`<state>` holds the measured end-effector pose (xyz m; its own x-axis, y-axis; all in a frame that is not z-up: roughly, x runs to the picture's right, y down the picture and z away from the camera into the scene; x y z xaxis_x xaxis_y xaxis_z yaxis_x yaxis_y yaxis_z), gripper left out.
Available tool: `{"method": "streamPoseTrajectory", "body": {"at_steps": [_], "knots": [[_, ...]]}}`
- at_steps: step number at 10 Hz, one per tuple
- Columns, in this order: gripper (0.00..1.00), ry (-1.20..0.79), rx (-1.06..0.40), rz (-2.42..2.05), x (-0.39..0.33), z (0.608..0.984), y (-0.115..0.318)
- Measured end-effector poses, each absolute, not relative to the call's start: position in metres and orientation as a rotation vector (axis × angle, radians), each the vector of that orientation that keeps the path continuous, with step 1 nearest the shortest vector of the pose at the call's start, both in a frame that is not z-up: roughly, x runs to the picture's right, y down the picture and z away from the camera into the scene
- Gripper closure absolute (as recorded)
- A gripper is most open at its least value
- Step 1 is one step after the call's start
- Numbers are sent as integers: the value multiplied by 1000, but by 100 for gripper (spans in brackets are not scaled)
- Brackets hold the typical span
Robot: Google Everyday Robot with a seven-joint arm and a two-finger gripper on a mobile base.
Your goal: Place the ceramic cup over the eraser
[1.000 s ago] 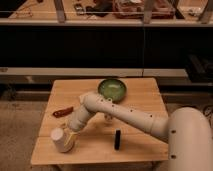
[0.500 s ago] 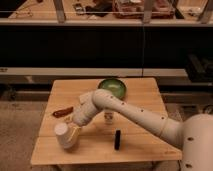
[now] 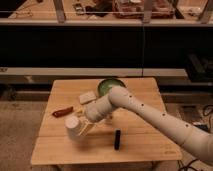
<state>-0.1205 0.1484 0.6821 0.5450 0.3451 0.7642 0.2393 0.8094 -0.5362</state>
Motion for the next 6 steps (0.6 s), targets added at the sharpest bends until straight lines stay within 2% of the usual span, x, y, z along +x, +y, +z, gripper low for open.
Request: {"method": "streamPoseTrajectory", "body": {"at_steps": [6], "knots": [[100, -896, -530, 269, -16, 636, 122]]}}
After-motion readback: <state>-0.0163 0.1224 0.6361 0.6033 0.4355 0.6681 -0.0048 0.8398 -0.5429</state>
